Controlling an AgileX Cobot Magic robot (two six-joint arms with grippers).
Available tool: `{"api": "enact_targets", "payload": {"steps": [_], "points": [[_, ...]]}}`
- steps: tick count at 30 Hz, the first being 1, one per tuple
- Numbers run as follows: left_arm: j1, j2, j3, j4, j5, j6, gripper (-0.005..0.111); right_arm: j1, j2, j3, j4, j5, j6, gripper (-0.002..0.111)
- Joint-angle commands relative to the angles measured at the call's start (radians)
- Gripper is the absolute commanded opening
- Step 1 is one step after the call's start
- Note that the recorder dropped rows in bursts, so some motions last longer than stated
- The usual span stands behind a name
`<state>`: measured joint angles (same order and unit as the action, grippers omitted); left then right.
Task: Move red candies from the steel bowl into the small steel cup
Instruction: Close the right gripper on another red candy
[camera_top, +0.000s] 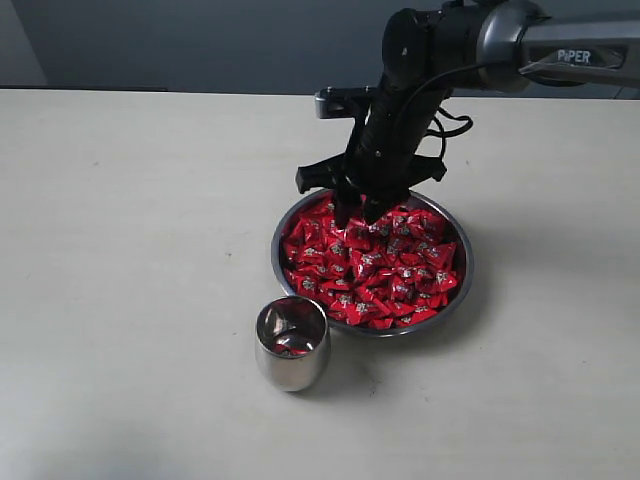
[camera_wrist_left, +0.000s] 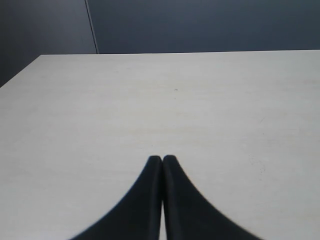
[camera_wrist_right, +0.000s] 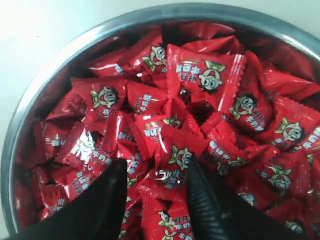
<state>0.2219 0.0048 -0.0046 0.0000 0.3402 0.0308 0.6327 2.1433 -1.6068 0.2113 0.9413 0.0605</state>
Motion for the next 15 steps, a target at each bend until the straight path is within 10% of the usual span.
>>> {"api": "enact_targets", "payload": {"steps": [1, 15], "points": [[-0.005, -0.005, 0.005, -0.006, -0.01, -0.001, 0.0, -0.003, 0.027, -0.005, 0.003, -0.015, 0.003, 0.038], [-0.005, -0.005, 0.005, -0.006, -0.01, -0.001, 0.0, -0.003, 0.03, -0.005, -0.017, -0.029, 0.003, 0.038]]}}
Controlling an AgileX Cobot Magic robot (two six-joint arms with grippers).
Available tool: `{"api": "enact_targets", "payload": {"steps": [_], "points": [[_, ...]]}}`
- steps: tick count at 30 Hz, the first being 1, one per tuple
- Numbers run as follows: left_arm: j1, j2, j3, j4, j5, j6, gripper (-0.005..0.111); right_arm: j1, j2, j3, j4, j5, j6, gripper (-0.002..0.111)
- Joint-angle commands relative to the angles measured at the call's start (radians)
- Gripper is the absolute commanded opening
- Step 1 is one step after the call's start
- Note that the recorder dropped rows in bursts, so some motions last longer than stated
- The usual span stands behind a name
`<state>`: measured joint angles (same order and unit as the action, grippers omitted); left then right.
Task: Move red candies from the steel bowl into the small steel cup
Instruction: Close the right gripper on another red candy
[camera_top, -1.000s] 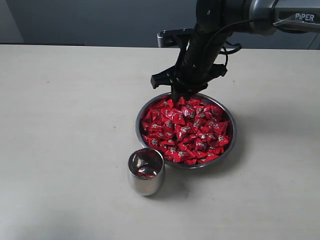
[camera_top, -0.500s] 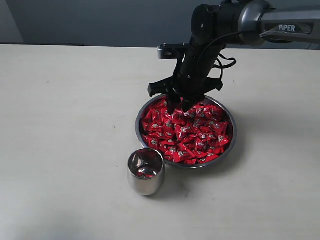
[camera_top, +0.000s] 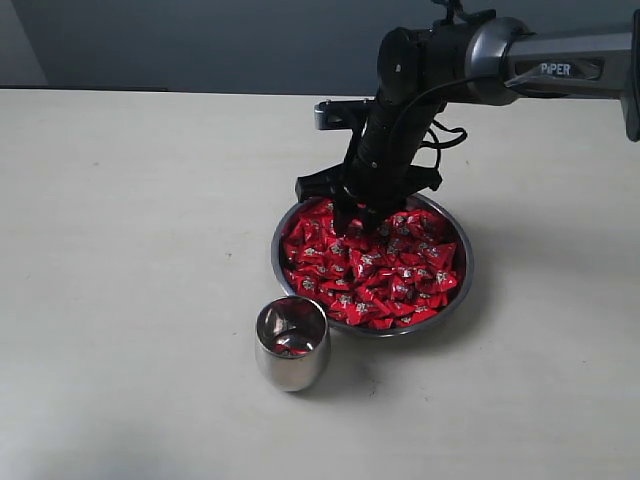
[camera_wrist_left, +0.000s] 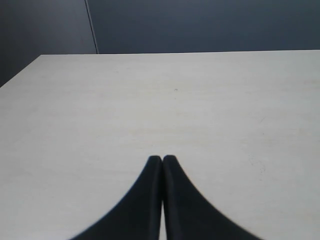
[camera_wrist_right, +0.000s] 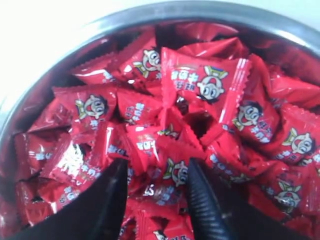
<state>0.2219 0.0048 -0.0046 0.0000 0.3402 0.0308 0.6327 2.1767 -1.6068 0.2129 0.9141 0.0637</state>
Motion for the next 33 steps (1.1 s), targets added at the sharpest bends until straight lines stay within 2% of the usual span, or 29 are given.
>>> {"api": "enact_targets", "payload": {"steps": [1, 17, 20, 23, 25, 33], "points": [[-0.005, -0.005, 0.005, -0.006, -0.01, -0.001, 0.0, -0.003, -0.003, -0.005, -0.031, 0.0, 0.0, 0.038], [-0.005, -0.005, 0.005, -0.006, -0.01, -0.001, 0.0, -0.003, 0.047, -0.005, -0.047, 0.03, 0.019, 0.037], [-0.005, -0.005, 0.005, -0.006, -0.01, -0.001, 0.0, -0.003, 0.047, -0.005, -0.047, 0.032, 0.019, 0.031], [-0.005, -0.005, 0.005, -0.006, -0.01, -0.001, 0.0, -0.003, 0.047, -0.005, -0.047, 0.036, 0.019, 0.017], [-0.005, -0.005, 0.005, -0.006, -0.01, -0.001, 0.0, -0.003, 0.045, -0.005, -0.047, 0.038, 0.019, 0.012], [-0.005, -0.005, 0.005, -0.006, -0.01, -0.001, 0.0, -0.003, -0.051, -0.022, -0.085, 0.061, 0.019, 0.01]]}}
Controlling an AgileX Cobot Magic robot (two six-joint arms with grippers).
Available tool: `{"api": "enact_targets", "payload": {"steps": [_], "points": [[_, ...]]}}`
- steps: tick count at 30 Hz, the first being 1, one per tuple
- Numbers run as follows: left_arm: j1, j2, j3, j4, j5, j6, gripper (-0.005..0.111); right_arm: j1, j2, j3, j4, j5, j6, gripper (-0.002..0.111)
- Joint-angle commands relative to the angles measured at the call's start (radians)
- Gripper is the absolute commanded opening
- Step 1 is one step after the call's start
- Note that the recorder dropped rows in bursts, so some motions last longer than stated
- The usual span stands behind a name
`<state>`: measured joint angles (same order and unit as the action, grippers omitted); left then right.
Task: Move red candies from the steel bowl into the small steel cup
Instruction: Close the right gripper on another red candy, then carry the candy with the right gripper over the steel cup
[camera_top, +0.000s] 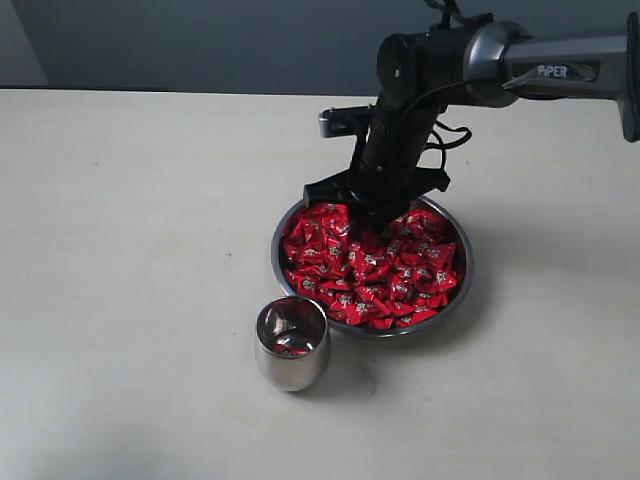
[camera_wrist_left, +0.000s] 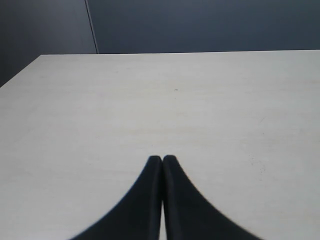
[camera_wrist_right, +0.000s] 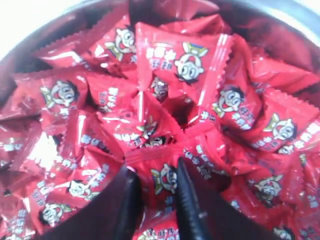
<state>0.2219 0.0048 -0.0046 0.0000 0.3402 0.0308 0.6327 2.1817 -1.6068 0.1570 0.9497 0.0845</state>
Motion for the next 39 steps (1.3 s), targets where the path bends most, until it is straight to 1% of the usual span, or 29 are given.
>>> {"api": "enact_targets", "payload": {"steps": [1, 9, 12, 15, 24, 33, 39], "points": [[-0.005, -0.005, 0.005, -0.006, -0.01, -0.001, 0.0, -0.003, -0.072, -0.034, -0.029, 0.052, -0.002, 0.01], [-0.005, -0.005, 0.005, -0.006, -0.01, -0.001, 0.0, -0.003, -0.164, -0.036, -0.025, 0.105, -0.065, 0.01], [-0.005, -0.005, 0.005, -0.006, -0.01, -0.001, 0.0, 0.015, -0.193, -0.028, -0.029, 0.134, -0.074, 0.01], [-0.005, -0.005, 0.005, -0.006, -0.01, -0.001, 0.0, 0.052, -0.233, 0.003, -0.036, 0.113, -0.074, 0.01], [-0.005, -0.005, 0.005, -0.006, -0.01, -0.001, 0.0, 0.203, -0.362, 0.159, -0.029, -0.051, -0.074, 0.01], [-0.005, -0.005, 0.005, -0.006, -0.01, -0.001, 0.0, 0.315, -0.374, 0.289, -0.021, -0.109, -0.074, 0.01], [-0.005, -0.005, 0.005, -0.006, -0.01, -0.001, 0.0, 0.359, -0.374, 0.316, -0.017, -0.138, -0.074, 0.01]]}}
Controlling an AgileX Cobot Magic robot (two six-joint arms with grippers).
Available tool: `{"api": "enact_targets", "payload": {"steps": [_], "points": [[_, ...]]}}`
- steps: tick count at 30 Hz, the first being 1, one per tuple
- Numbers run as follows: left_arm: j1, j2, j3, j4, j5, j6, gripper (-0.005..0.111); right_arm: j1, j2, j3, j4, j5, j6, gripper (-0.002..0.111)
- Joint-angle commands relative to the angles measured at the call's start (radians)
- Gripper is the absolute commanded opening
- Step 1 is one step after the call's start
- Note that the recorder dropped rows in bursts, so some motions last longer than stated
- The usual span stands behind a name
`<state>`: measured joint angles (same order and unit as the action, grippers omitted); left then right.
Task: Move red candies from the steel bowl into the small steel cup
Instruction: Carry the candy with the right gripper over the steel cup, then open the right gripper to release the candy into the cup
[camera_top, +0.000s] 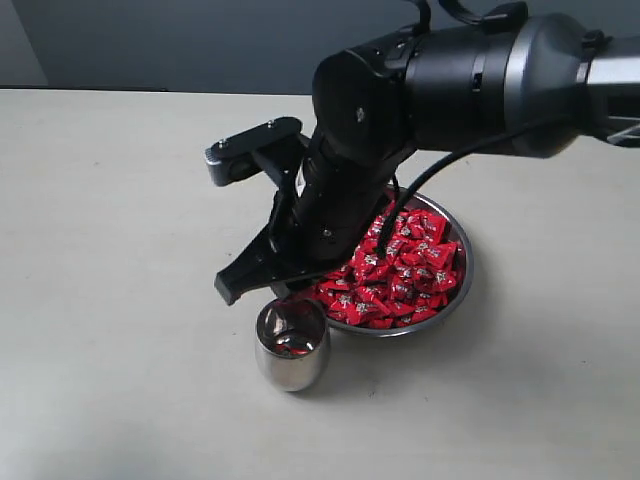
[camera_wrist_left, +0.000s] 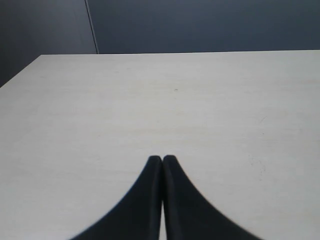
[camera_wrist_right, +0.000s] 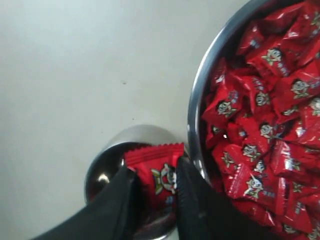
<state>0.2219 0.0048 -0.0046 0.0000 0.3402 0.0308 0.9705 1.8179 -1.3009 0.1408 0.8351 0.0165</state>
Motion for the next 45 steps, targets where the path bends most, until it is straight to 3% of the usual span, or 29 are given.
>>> {"api": "enact_targets", "payload": {"steps": [1, 12, 19, 34, 40, 45], "points": [[-0.005, -0.005, 0.005, -0.006, -0.01, -0.001, 0.0, 0.025, -0.01, 0.01, 0.001, -0.025, -0.006, 0.01], [-0.005, -0.005, 0.005, -0.006, -0.01, -0.001, 0.0, 0.028, 0.028, 0.01, 0.001, 0.007, -0.006, 0.012], [-0.005, -0.005, 0.005, -0.006, -0.01, -0.001, 0.0, 0.028, 0.05, 0.01, 0.004, 0.032, -0.008, 0.043], [-0.005, -0.005, 0.005, -0.006, -0.01, -0.001, 0.0, 0.028, -0.006, 0.01, -0.024, 0.014, -0.008, 0.043], [-0.005, -0.005, 0.005, -0.006, -0.01, -0.001, 0.0, 0.025, -0.094, 0.01, -0.152, -0.027, 0.033, 0.043], [-0.005, -0.005, 0.005, -0.006, -0.01, -0.001, 0.0, -0.024, -0.127, 0.01, -0.368, 0.005, 0.191, 0.043]]}}
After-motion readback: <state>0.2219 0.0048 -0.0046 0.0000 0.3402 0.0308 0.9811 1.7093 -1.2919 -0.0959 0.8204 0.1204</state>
